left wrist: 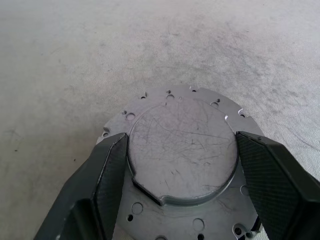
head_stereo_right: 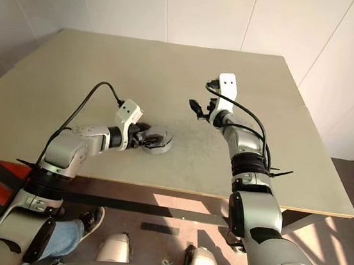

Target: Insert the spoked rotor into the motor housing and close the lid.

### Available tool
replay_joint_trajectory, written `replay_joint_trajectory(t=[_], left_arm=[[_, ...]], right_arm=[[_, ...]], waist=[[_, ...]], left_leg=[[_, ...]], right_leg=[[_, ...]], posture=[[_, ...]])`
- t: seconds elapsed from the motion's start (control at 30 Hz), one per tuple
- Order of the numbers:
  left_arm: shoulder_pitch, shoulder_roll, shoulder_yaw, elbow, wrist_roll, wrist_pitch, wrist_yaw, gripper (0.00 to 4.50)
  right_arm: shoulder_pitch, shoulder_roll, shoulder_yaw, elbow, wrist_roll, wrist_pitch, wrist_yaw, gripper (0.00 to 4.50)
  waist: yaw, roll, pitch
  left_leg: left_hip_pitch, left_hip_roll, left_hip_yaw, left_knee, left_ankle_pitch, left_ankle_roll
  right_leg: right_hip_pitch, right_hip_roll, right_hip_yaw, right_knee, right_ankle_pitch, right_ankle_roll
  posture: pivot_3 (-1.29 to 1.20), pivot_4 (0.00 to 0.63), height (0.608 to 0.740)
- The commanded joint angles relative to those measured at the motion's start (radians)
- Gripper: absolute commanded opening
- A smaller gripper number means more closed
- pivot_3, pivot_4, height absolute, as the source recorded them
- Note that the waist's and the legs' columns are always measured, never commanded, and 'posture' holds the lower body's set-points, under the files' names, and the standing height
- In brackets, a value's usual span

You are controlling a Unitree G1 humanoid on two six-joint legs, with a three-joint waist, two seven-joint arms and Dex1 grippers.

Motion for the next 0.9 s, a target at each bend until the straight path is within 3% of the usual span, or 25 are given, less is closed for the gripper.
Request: replay_joint_trajectory(t=[0.03, 0.2, 0.33, 0.43, 0.6, 0.73, 0.9], left_arm=[[0.001, 0.009, 0.004, -0.034, -0.003, -0.006, 0.011, 3.11], [0.011, 0.013, 0.007, -0.022, -0.014, -0.02, -0.007, 3.11], [0.011, 0.017, 0.008, -0.022, -0.012, -0.011, 0.002, 4.44], [0.009, 0.036, -0.015, -0.029, -0.006, -0.015, -0.021, 4.48], [0.015, 0.047, 0.048, -0.062, -0.069, -0.035, -0.059, 4.48], [0.02, 0.07, 0.168, -0.091, -0.187, 0.0, -0.098, 4.48], [0.048, 0.151, 0.247, -0.079, -0.242, 0.011, -0.134, 4.48]], right_arm=[[-0.04, -0.005, -0.007, -0.012, 0.01, -0.023, 0.001, 4.5], [-0.038, -0.006, -0.008, -0.01, 0.01, -0.026, -0.002, 4.5], [-0.038, -0.005, -0.008, -0.009, 0.01, -0.028, -0.004, 4.5], [-0.039, -0.005, -0.007, -0.007, 0.009, -0.03, -0.005, 4.5], [-0.03, -0.006, 0.002, -0.028, 0.01, -0.033, 0.016, 4.5], [0.069, -0.014, 0.08, -0.263, 0.029, -0.018, 0.155, 4.5], [0.184, 0.013, 0.192, -0.42, -0.01, -0.028, 0.198, 4.5]], waist=[[0.0, 0.0, 0.0], [0.0, 0.0, 0.0], [0.001, 0.0, 0.0], [0.001, 0.0, 0.0], [0.001, 0.0, 0.0], [0.002, 0.0, 0.0], [0.0, 0.0, 0.0]], left_leg=[[0.0, 0.0, 0.0, 0.0, 0.0, 0.0], [0.0, 0.0, 0.0, 0.0, 0.0, 0.0], [0.0, 0.0, 0.0, 0.0, 0.0, 0.0], [0.0, 0.0, 0.0, 0.0, 0.0, 0.0], [0.0, 0.0, 0.0, 0.0, 0.0, 0.0], [0.0, 0.0, 0.0, 0.0, 0.0, 0.0], [0.001, 0.0, 0.0, -0.001, 0.0, 0.0]], right_leg=[[0.0, 0.0, 0.0, 0.0, 0.0, 0.0], [0.0, 0.0, 0.0, 0.0, 0.0, 0.0], [0.0, 0.0, 0.0, 0.0, 0.0, 0.0], [0.0, 0.0, 0.0, 0.0, 0.0, 0.0], [0.0, 0.0, 0.0, 0.0, 0.0, 0.0], [0.0, 0.0, 0.0, 0.0, 0.0, 0.0], [0.0, 0.001, 0.0, 0.0, 0.0, 0.0]], posture=[[0.0, 0.0, 0.74], [0.0, 0.0, 0.74], [0.0, 0.0, 0.74], [0.0, 0.0, 0.74], [0.0, 0.0, 0.74], [0.0, 0.0, 0.74], [0.0, 0.0, 0.74]])
